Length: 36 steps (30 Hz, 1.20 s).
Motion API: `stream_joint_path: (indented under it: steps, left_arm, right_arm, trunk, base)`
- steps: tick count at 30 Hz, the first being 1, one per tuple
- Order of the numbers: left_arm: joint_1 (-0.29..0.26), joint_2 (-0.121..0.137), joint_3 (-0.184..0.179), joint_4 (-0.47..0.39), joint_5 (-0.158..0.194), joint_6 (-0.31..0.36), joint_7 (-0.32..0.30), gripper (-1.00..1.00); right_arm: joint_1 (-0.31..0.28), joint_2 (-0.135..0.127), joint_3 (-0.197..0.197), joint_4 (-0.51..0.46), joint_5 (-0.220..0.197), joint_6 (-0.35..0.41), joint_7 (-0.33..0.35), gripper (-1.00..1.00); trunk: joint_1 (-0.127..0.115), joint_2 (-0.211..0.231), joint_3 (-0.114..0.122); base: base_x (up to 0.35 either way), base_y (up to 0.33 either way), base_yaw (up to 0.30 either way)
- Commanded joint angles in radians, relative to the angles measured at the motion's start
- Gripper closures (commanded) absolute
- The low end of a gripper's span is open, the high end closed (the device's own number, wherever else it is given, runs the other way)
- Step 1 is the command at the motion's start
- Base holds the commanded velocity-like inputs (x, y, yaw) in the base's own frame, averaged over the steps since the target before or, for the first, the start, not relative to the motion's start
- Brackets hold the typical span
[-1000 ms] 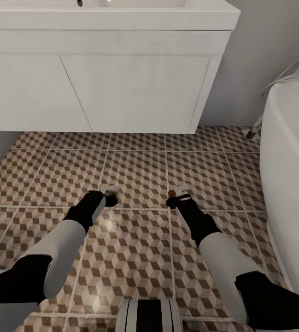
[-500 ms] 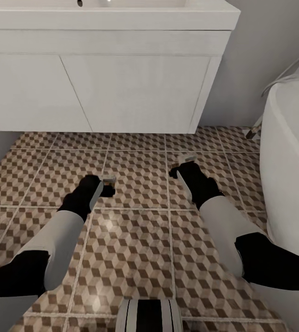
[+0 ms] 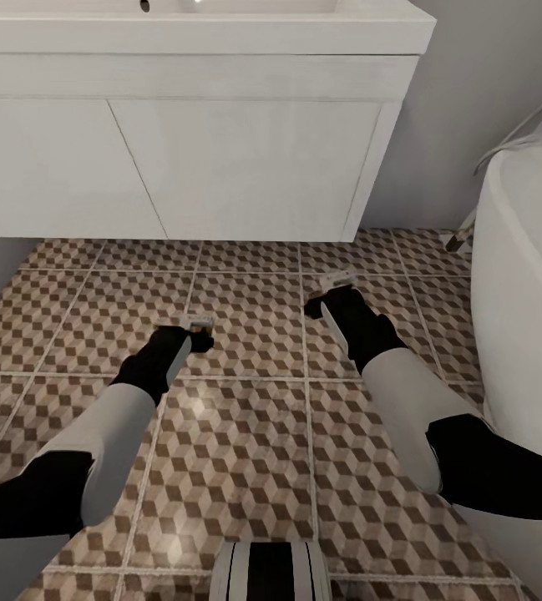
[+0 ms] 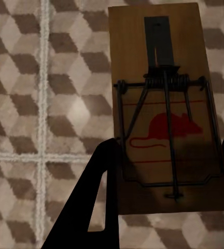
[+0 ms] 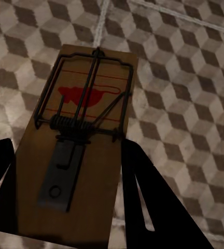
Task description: Take the four mousetraps from the cabinet in the bathroom and place them on the bathroom floor. Make sure all four end up on the same floor surface, and ensure that at least two of them are either under or directly next to the same bathroom sink.
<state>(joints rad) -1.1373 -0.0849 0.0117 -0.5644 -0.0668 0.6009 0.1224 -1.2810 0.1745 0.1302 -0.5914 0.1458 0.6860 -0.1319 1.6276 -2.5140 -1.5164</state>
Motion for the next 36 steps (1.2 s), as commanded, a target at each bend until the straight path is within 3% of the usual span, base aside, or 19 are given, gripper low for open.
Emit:
stream_joint_path:
  steps: [1, 5, 12, 19, 25, 36]
  left_arm:
    - [0.0, -0.004, 0.001, 0.002, -0.009, 0.0, 0.0, 1.0]
    - [0.004, -0.007, -0.001, 0.009, -0.01, -0.007, 0.0, 1.0]
    - [0.005, -0.008, -0.001, 0.028, -0.01, -0.01, 0.0, 1.0]
    - [0.005, -0.009, -0.001, 0.03, -0.01, -0.01, 0.0, 1.0]
    - [0.005, -0.009, -0.001, 0.031, -0.01, -0.01, 0.0, 1.0]
    - [0.005, -0.009, 0.0, -0.002, -0.012, -0.012, 0.001, 1.0]
  right_arm:
    - [0.0, 0.0, 0.002, 0.0, 0.003, 0.006, 0.024, 1.0]
    - [0.0, 0.0, 0.002, 0.003, 0.004, 0.006, 0.099, 1.0]
    - [0.0, 0.0, 0.002, 0.03, 0.006, 0.001, 0.118, 1.0]
    - [0.001, 0.0, 0.002, 0.056, 0.007, -0.014, 0.116, 1.0]
    - [0.002, 0.0, 0.002, 0.114, 0.008, -0.087, 0.115, 1.0]
    - [0.002, 0.0, 0.002, 0.14, 0.009, -0.108, 0.114, 1.0]
  trunk:
    - [0.0, 0.0, -0.001]
    - [0.0, 0.0, -0.001]
    - [0.0, 0.0, -0.001]
    - [0.003, -0.002, -0.033]
    - [0.006, -0.003, -0.065]
    - [0.011, -0.006, -0.124]
  base:
    - [0.0, 0.0, 0.0]
    - [0.0, 0.0, 0.0]
    - [0.0, 0.0, 0.0]
    - [0.0, 0.0, 0.0]
    - [0.0, 0.0, 0.0]
    - [0.0, 0.0, 0.0]
